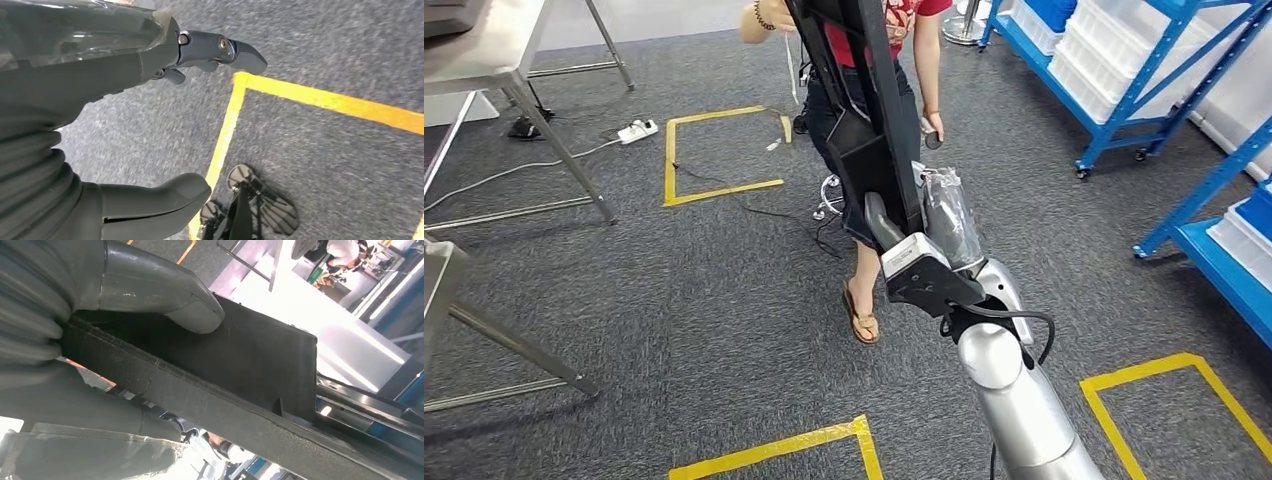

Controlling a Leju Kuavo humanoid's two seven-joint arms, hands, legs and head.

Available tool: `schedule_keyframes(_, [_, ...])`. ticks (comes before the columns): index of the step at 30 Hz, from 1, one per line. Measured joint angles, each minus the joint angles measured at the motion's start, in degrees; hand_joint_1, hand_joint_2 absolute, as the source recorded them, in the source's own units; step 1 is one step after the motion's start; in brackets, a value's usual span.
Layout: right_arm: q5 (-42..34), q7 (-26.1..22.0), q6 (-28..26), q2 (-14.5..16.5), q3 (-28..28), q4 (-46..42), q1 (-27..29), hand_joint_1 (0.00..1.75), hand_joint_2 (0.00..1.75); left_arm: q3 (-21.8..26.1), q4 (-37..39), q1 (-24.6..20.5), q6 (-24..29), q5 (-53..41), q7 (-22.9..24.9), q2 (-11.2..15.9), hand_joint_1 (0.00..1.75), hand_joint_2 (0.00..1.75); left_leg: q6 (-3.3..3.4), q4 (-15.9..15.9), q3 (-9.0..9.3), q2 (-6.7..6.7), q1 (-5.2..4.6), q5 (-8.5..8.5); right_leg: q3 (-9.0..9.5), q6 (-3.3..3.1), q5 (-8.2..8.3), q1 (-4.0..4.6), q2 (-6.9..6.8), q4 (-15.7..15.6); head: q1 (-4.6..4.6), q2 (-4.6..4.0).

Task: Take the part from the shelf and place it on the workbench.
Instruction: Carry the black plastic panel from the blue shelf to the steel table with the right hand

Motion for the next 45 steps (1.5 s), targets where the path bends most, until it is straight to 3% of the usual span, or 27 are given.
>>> schedule_keyframes(1, [0.1,0.0,0.0,0.0,0.0,-0.2,0.0,1.54,1.75,0.0,0.0,0.1,0.1,0.0,0.1,0.0,0.00,1.75,-0.23,0.0,-0.17,0.04,0.03,-0.02,0.15,-0.31,0.20,-0.22,-0.60,-0.2,-0.01,0.00])
schedule_keyframes(3, [0.2,0.1,0.0,0.2,-0.2,-0.9,0.2,1.54,1.75,0.0,0.0,0.2,0.1,-0.1,0.1,0.0,0.00,1.75,-0.70,2.1,-1.23,2.76,-0.14,-1.48,0.49,-1.04,0.51,-0.69,-1.89,-0.8,-0.09,0.00])
schedule_keyframes(5, [0.5,0.2,0.0,0.2,-0.5,-1.5,0.4,1.54,1.75,0.0,0.0,0.1,0.1,-0.2,0.0,0.0,0.00,1.75,-1.19,8.4,-4.30,6.44,-0.03,-4.94,0.72,-1.60,0.49,-0.75,-3.39,-1.0,-0.15,0.00])
schedule_keyframes(7, [0.8,0.4,0.0,0.1,-0.9,-1.9,0.9,1.54,1.75,0.0,0.0,0.1,0.0,-0.5,0.0,0.1,0.00,1.75,-1.79,15.2,-7.76,7.53,0.46,-7.43,0.78,-1.83,0.37,-0.68,-5.04,-1.0,-0.15,0.00])
schedule_keyframes(8, [1.0,0.6,0.0,0.1,-1.0,-2.2,1.2,1.54,1.75,0.0,0.0,0.1,0.0,-0.6,0.0,0.1,0.00,1.75,-2.09,16.2,-8.33,7.75,0.76,-7.28,0.79,-1.80,0.29,-0.72,-5.82,-1.0,-0.16,0.00])
schedule_keyframes(9, [1.0,0.7,0.0,0.1,-1.0,-2.4,1.5,1.54,1.75,0.0,0.0,0.2,-0.1,-0.8,0.0,0.1,0.00,1.75,-2.38,14.8,-7.64,8.08,1.07,-6.11,0.84,-1.69,0.19,-0.78,-6.52,-1.0,-0.16,0.00])
schedule_keyframes(11, [1.2,0.9,0.0,0.0,-1.3,-3.0,1.9,1.54,1.75,0.0,0.0,0.1,-0.5,-1.1,0.0,0.2,0.00,1.75,-2.88,7.2,-3.47,10.16,1.56,-2.76,1.04,-1.13,-0.20,-0.80,-7.75,-0.8,-0.17,0.00])
schedule_keyframes(13, [1.4,1.0,0.0,-0.1,-1.9,-3.8,2.3,1.54,1.75,0.0,0.0,0.0,-1.0,-1.3,0.0,0.2,0.00,1.75,-2.61,1.7,-0.28,11.85,1.51,-1.18,1.20,-0.31,-0.76,-0.40,-8.70,-0.5,-0.06,0.00])
schedule_keyframes(14, [1.5,1.1,0.0,-0.2,-2.1,-4.2,2.5,1.54,1.75,0.0,0.0,-0.1,-1.2,-1.5,0.0,0.2,0.00,1.75,-2.23,1.0,0.13,11.95,1.31,-1.23,1.33,0.05,-0.98,-0.19,-9.15,-0.4,0.06,0.00])
schedule_keyframes(16, [1.6,1.1,-0.1,-0.3,-2.5,-5.1,3.0,1.54,1.75,0.0,0.0,-0.1,-1.5,-1.9,0.0,0.3,0.00,1.75,-1.22,0.9,0.06,10.50,0.99,-1.19,1.70,0.67,-1.28,-0.16,-9.94,-0.5,0.28,0.00])
schedule_keyframes(18, [1.6,1.1,-0.1,-0.4,-2.7,-5.8,3.4,1.54,1.75,0.0,0.0,-0.1,-1.6,-2.2,0.1,0.5,0.00,1.75,-0.32,0.7,0.10,9.27,0.94,-0.97,0.99,1.02,-2.47,-0.46,-8.13,1.3,0.32,0.00])
schedule_keyframes(20, [1.6,1.1,-0.1,-0.6,-3.1,-6.3,4.0,1.54,1.75,0.0,0.0,-0.2,-1.6,-2.2,0.1,0.6,0.00,1.75,0.42,0.7,0.11,8.06,0.93,-0.84,-2.11,0.76,-5.45,-0.73,-4.87,7.8,0.38,0.00])
schedule_keyframes(22, [1.6,1.1,-0.1,-0.9,-3.5,-6.4,4.7,1.54,1.75,0.0,0.0,-0.3,-1.7,-2.3,0.1,0.7,0.00,1.75,0.74,0.7,0.08,6.51,0.77,-0.82,-6.16,0.62,-8.10,-0.73,-3.61,15.7,0.39,0.00])
schedule_keyframes(23, [1.6,1.1,-0.1,-1.0,-3.6,-6.4,5.0,1.54,1.75,0.0,0.0,-0.2,-1.7,-2.3,0.1,0.7,0.00,1.75,0.79,0.7,0.08,5.64,0.67,-0.80,-7.28,0.79,-8.29,-0.69,-3.44,17.5,0.40,0.00])
schedule_keyframes(25, [1.6,1.1,-0.2,-1.1,-3.7,-6.6,5.3,1.54,1.75,0.0,0.0,-0.2,-1.7,-2.3,0.1,0.7,0.00,1.75,0.81,0.7,0.12,3.97,0.55,-0.75,-6.01,1.43,-5.90,-0.70,-3.05,13.6,0.39,0.00])
schedule_keyframes(27, [1.9,1.2,-0.2,-1.2,-3.9,-7.0,5.5,1.54,1.75,0.0,0.0,-0.2,-1.7,-2.7,0.4,0.8,0.00,1.75,0.62,0.8,0.10,2.43,0.48,-0.64,-2.25,1.65,-2.30,-0.65,-0.79,4.9,0.38,0.00])
schedule_keyframes(29, [2.3,1.2,-0.2,-1.2,-4.4,-7.8,6.1,1.54,1.75,0.0,0.0,-0.2,-1.6,-3.4,1.0,0.8,0.00,1.75,0.18,0.8,-0.07,1.22,0.43,-0.47,-0.18,1.11,-0.59,-0.44,0.84,0.5,0.37,0.00])
schedule_keyframes(31, [2.9,1.3,-0.2,-1.2,-4.9,-8.7,6.9,1.54,1.75,0.0,0.0,0.0,-1.8,-3.9,1.3,0.8,0.00,1.75,-0.48,0.5,-0.32,0.21,0.48,-0.21,0.14,0.30,-0.31,-0.30,-0.07,0.2,0.37,0.00])
schedule_keyframes(32, [3.1,1.4,-0.2,-1.1,-5.1,-9.2,7.2,1.54,1.75,0.0,0.0,0.1,-1.9,-4.1,1.4,0.9,0.00,1.75,-0.74,0.7,-0.53,0.74,0.45,-0.35,0.33,-0.12,-0.12,-0.42,-0.67,0.0,0.35,0.00])
schedule_keyframes(34, [3.4,1.4,-0.2,-1.0,-5.4,-10.4,8.1,1.54,1.75,0.0,0.0,0.1,-2.1,-4.5,1.6,1.0,0.00,1.75,-1.14,3.6,-1.95,3.87,0.25,-2.37,0.46,-0.92,0.19,-0.84,-1.98,-0.4,0.20,0.00])
schedule_keyframes(36, [3.7,1.4,-0.2,-0.9,-5.8,-11.2,9.1,1.54,1.75,-0.1,0.0,0.0,-2.3,-4.9,1.6,1.1,0.00,1.75,-1.48,10.6,-5.17,6.97,0.27,-6.22,0.50,-1.37,0.14,-0.78,-3.44,-0.4,0.06,0.00])
schedule_keyframes(38, [3.9,1.4,-0.2,-0.9,-6.3,-11.8,10.2,1.54,1.75,-0.1,0.0,0.0,-2.3,-5.2,1.2,1.1,0.00,1.75,-1.89,16.3,-7.76,7.66,0.52,-8.20,0.51,-1.53,0.03,-0.67,-5.06,-0.4,0.05,0.00])
schedule_keyframes(39, [4.0,1.4,-0.2,-0.9,-6.6,-12.1,10.8,1.54,1.75,-0.1,0.0,0.0,-2.2,-5.3,0.7,1.1,0.00,1.75,-2.05,16.2,-7.60,7.86,0.65,-7.65,0.52,-1.54,-0.03,-0.68,-5.83,-0.4,0.05,0.00])
schedule_keyframes(40, [4.2,1.3,-0.2,-0.9,-6.8,-12.5,11.3,1.54,1.75,-0.1,-0.1,0.1,-2.0,-5.3,0.0,1.2,0.00,1.75,-2.16,13.7,-6.15,8.28,0.77,-6.16,0.57,-1.49,-0.10,-0.70,-6.52,-0.4,0.05,0.00])
schedule_keyframes(42, [4.6,1.2,-0.2,-0.9,-7.3,-13.4,12.0,1.54,1.75,-0.1,-0.3,0.0,-1.2,-5.2,-1.5,1.3,0.00,1.75,-2.10,5.9,-1.60,10.26,0.77,-3.04,0.77,-1.10,-0.43,-0.51,-7.70,-0.2,0.05,0.00])
schedule_keyframes(43, [4.7,1.1,-0.1,-0.8,-7.6,-13.8,12.3,1.54,1.75,-0.1,-0.5,-0.1,-0.4,-5.0,-2.2,1.3,0.00,1.75,-1.84,2.9,0.06,11.04,0.67,-2.22,0.89,-0.80,-0.63,-0.29,-8.19,-0.2,0.15,0.00])
schedule_keyframes(45, [5.0,0.8,0.1,-0.8,-8.0,-14.4,12.7,1.54,1.75,0.3,-0.7,-0.2,0.9,-4.2,-3.3,1.2,0.00,1.75,-1.11,1.0,1.02,11.27,0.23,-2.16,1.11,-0.22,-0.89,0.12,-9.11,-0.2,0.34,0.00])
